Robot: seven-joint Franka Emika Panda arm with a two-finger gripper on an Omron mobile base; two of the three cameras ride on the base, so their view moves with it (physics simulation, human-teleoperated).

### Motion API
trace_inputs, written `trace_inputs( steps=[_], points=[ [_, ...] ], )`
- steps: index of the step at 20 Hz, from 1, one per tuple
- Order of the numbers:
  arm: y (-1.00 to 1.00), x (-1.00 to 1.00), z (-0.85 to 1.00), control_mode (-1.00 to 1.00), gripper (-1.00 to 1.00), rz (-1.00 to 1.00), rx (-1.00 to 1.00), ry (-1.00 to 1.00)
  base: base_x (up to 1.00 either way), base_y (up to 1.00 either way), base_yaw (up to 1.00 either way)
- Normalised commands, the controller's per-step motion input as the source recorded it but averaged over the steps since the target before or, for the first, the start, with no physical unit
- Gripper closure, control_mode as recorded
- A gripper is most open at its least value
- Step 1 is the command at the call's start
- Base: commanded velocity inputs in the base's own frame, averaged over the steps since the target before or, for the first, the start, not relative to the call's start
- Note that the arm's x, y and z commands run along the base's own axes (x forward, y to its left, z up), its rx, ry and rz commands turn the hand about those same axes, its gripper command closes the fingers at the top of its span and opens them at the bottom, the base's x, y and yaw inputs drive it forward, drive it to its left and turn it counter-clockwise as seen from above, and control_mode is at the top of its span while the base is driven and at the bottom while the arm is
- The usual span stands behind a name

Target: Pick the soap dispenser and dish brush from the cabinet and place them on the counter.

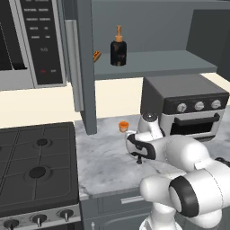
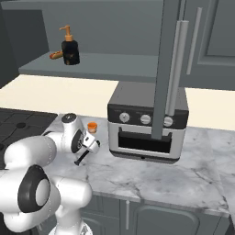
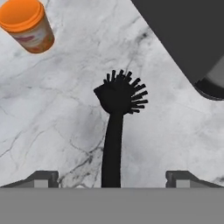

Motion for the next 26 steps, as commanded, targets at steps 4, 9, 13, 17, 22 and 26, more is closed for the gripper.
trace_inputs(
  steps=[4, 9, 13, 17, 22, 26],
  points=[
    [0.09, -0.06, 0.32, -1.00, -1.00, 0.00, -0.08, 0.03, 0.00, 0.00, 0.00],
    [0.08, -0.23, 0.36, -1.00, -1.00, 0.01, -0.02, -0.01, 0.00, 0.00, 0.00],
    [0.13, -0.31, 0.36, -1.00, -1.00, 0.04, 0.00, 0.00, 0.00, 0.00, 0.00],
    [0.17, -0.32, 0.35, -1.00, -1.00, 0.07, 0.00, 0.00, 0.00, 0.00, 0.00],
    [0.18, -0.34, 0.25, -1.00, -1.00, 0.06, 0.00, 0.00, 0.00, 0.00, 0.00],
    [0.19, -0.33, 0.26, -1.00, -1.00, 0.08, 0.00, 0.00, 0.00, 0.00, 0.00]
  ],
)
